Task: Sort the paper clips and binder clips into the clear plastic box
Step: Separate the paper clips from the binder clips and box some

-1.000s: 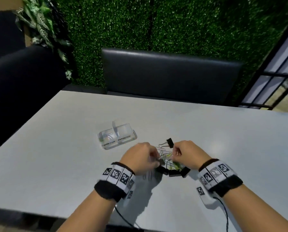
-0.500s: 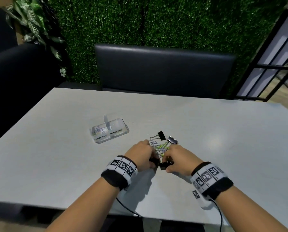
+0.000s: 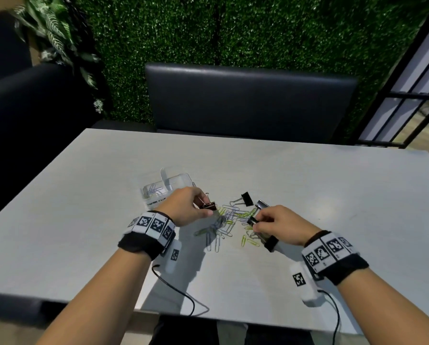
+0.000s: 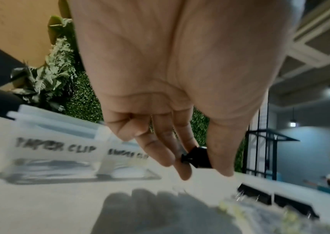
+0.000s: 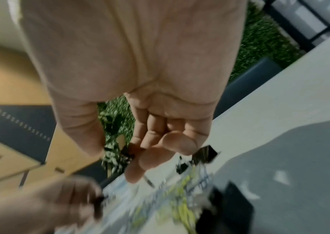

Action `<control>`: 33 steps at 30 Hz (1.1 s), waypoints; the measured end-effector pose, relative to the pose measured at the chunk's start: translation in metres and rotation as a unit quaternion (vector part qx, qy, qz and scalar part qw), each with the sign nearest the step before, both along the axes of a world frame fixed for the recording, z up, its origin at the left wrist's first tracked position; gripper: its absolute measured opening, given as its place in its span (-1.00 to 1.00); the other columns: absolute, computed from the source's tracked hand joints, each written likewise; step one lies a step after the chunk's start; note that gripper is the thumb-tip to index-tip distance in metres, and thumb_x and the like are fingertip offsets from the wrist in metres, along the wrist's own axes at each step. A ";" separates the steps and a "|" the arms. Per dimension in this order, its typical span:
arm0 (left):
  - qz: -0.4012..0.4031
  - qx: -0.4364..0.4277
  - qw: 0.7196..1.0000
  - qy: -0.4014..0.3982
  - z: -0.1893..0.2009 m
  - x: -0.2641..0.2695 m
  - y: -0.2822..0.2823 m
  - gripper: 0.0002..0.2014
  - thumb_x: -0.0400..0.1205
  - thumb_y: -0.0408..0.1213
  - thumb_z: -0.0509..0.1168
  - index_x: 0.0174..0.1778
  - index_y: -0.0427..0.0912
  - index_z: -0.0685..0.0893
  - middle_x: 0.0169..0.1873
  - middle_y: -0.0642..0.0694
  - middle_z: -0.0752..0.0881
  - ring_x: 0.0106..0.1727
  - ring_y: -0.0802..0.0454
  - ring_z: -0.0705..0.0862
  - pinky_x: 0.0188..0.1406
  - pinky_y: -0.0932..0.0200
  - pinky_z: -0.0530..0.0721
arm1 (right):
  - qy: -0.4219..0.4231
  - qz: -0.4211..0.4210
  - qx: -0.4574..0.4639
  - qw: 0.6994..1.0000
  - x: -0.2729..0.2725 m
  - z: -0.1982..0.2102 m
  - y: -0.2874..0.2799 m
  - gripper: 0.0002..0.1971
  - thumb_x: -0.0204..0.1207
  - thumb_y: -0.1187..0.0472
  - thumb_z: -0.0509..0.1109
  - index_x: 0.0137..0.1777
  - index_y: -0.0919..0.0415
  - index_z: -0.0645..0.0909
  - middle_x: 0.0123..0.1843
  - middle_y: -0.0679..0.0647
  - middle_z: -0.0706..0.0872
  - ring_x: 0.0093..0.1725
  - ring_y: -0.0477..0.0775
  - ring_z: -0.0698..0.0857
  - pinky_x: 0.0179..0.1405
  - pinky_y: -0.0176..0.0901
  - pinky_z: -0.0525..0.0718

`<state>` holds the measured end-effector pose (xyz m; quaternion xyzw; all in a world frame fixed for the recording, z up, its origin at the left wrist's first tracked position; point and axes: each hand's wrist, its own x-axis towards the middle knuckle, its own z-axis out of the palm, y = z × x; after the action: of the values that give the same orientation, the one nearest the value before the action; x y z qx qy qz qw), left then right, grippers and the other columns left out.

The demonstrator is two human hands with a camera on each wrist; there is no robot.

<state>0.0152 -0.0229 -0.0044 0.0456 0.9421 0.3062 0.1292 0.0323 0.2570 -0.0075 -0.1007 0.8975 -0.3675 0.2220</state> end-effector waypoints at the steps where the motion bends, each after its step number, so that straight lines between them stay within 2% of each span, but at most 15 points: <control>1: 0.012 -0.022 1.000 0.004 -0.005 -0.002 -0.003 -0.72 0.50 0.03 0.55 0.04 0.06 0.71 -0.08 0.10 0.80 -0.09 0.12 0.75 -0.02 0.12 0.73 | -0.002 -0.011 -0.020 1.000 0.000 0.002 0.000 -0.95 0.50 0.13 0.54 -0.14 0.06 0.74 -0.23 -0.03 0.82 -0.24 -0.07 0.74 -0.06 -0.09 0.66; 4: 0.038 -0.095 0.995 0.023 -0.019 -0.005 -0.011 -0.70 0.50 0.05 0.52 0.07 0.04 0.72 -0.07 0.04 0.80 -0.05 0.04 0.75 -0.04 0.09 0.75 | 0.002 -0.049 -0.062 0.997 -0.005 0.008 0.012 -0.89 0.49 0.14 0.58 -0.07 0.13 0.74 -0.29 0.02 0.83 -0.37 -0.12 0.72 -0.28 -0.30 0.59; 6: 0.060 -0.125 0.989 0.042 -0.024 -0.007 -0.013 -0.73 0.50 0.03 0.50 0.04 0.04 0.72 -0.07 -0.01 0.81 -0.03 -0.03 0.76 -0.10 0.10 0.74 | 0.048 -0.098 -0.009 0.994 -0.013 0.006 0.030 -0.82 0.46 0.11 0.60 -0.01 0.12 0.73 -0.28 -0.02 0.77 -0.37 -0.13 0.68 -0.37 -0.33 0.53; 8: 0.080 -0.138 0.986 0.057 -0.028 -0.007 -0.013 -0.76 0.49 0.01 0.48 0.00 0.05 0.70 -0.07 -0.02 0.81 -0.03 -0.07 0.77 -0.14 0.08 0.75 | 0.087 -0.141 0.083 0.983 -0.019 0.000 0.048 -0.81 0.43 0.12 0.60 -0.03 0.10 0.70 -0.28 -0.03 0.70 -0.33 -0.07 0.65 -0.39 -0.25 0.51; 10: 0.085 -0.153 0.983 0.062 -0.030 -0.007 -0.011 -0.76 0.49 0.02 0.47 -0.01 0.04 0.71 -0.04 -0.04 0.80 -0.03 -0.08 0.77 -0.13 0.04 0.77 | 0.079 -0.147 0.158 0.973 -0.020 -0.009 0.059 -0.80 0.39 0.10 0.60 -0.08 0.08 0.65 -0.26 -0.02 0.70 -0.25 0.00 0.68 -0.33 -0.16 0.59; 13: 0.094 -0.172 0.978 0.074 -0.030 -0.003 -0.008 -0.73 0.51 0.05 0.44 0.05 0.03 0.74 0.10 -0.08 0.72 0.01 -0.12 0.76 -0.06 0.01 0.77 | 0.050 -0.135 0.229 0.963 -0.019 -0.018 0.065 -0.78 0.39 0.03 0.59 -0.08 0.06 0.64 -0.12 0.02 0.72 -0.13 0.04 0.70 -0.10 -0.03 0.72; 15: 0.098 -0.163 0.976 0.101 -0.027 0.001 0.000 -0.68 0.55 0.08 0.40 0.13 0.00 0.74 0.12 -0.07 0.65 0.06 -0.12 0.74 -0.03 0.06 0.71 | 0.086 -0.129 0.279 0.948 -0.017 -0.017 0.062 -0.73 0.43 -0.05 0.55 -0.01 0.10 0.66 0.00 0.07 0.69 0.01 0.10 0.68 0.00 -0.01 0.70; 16: 0.085 -0.147 0.979 0.109 -0.024 0.003 0.007 -0.66 0.56 0.10 0.38 0.14 -0.01 0.74 0.09 -0.04 0.66 0.04 -0.07 0.73 -0.04 0.11 0.68 | 0.121 -0.129 0.285 0.942 -0.016 -0.016 0.057 -0.72 0.47 -0.05 0.52 0.04 0.12 0.68 0.04 0.08 0.67 0.06 0.12 0.67 0.03 -0.02 0.68; 18: 0.031 -0.114 0.988 0.097 -0.020 0.004 0.024 -0.65 0.57 0.14 0.36 0.13 0.00 0.73 0.02 0.03 0.72 -0.02 0.03 0.73 -0.02 0.12 0.73 | 0.167 -0.126 0.231 0.950 -0.014 -0.011 0.035 -0.78 0.53 0.02 0.47 0.07 0.12 0.72 -0.04 0.04 0.68 0.01 0.08 0.69 -0.03 -0.08 0.66; 21: -0.027 -0.124 0.990 0.056 -0.016 -0.002 0.051 -0.62 0.54 0.15 0.44 0.19 0.04 0.75 0.11 0.00 0.75 0.08 0.00 0.72 0.07 0.02 0.75 | 0.116 -0.072 0.171 0.976 -0.012 -0.005 -0.006 -0.83 0.49 -0.02 0.50 0.00 0.01 0.71 -0.20 -0.06 0.73 -0.20 -0.03 0.73 -0.21 -0.17 0.67; 24: -0.051 -0.145 0.988 0.023 -0.019 -0.007 0.065 -0.52 0.41 0.14 0.55 0.21 0.07 0.76 0.17 -0.06 0.73 0.17 -0.12 0.72 0.12 0.02 0.72 | 0.093 -0.031 0.215 0.972 -0.013 -0.009 -0.031 -0.67 0.45 -0.13 0.54 0.13 -0.02 0.70 0.03 0.00 0.76 -0.01 0.05 0.74 0.00 -0.08 0.71; 26: -0.044 -0.137 0.989 0.023 -0.022 -0.009 0.067 -0.60 0.38 0.06 0.58 0.12 0.07 0.81 0.11 -0.09 0.80 0.10 -0.14 0.77 0.04 0.07 0.74 | 0.108 -0.021 0.249 0.962 -0.015 -0.014 -0.038 -0.66 0.44 -0.08 0.56 0.17 -0.01 0.70 0.14 0.05 0.77 0.11 0.13 0.73 0.11 -0.02 0.71; 28: -0.034 -0.120 0.992 0.025 -0.026 -0.009 0.067 -0.71 0.41 -0.02 0.57 0.03 0.04 0.85 0.00 -0.10 0.84 0.02 -0.13 0.80 -0.02 0.11 0.76 | 0.106 -0.026 0.250 0.962 -0.014 -0.017 -0.041 -0.73 0.44 0.02 0.58 0.11 -0.02 0.70 0.15 0.08 0.77 0.11 0.16 0.73 0.11 -0.03 0.70; 30: -0.026 -0.101 0.994 0.023 -0.028 -0.008 0.066 -0.80 0.43 -0.09 0.56 -0.05 0.01 0.87 -0.07 -0.11 0.85 -0.02 -0.11 0.81 0.00 0.09 0.79 | 0.104 -0.038 0.236 0.965 -0.014 -0.018 -0.042 -0.87 0.47 0.14 0.56 -0.04 -0.04 0.69 0.04 0.07 0.74 0.00 0.15 0.72 -0.02 -0.11 0.65; 33: -0.013 -0.073 0.997 0.022 -0.029 -0.006 0.065 -0.90 0.49 -0.18 0.52 -0.11 -0.03 0.88 -0.09 -0.12 0.87 -0.04 -0.12 0.82 0.01 0.04 0.81 | 0.116 -0.048 0.233 0.964 -0.011 -0.021 -0.042 -0.86 0.50 0.25 0.45 -0.16 -0.05 0.65 -0.02 0.04 0.74 -0.09 0.13 0.70 -0.13 -0.15 0.58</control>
<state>0.0090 0.0421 -0.0337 0.0547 0.9638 0.2341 0.1149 0.0212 0.2150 -0.0287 -0.0450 0.9816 -0.1445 0.1161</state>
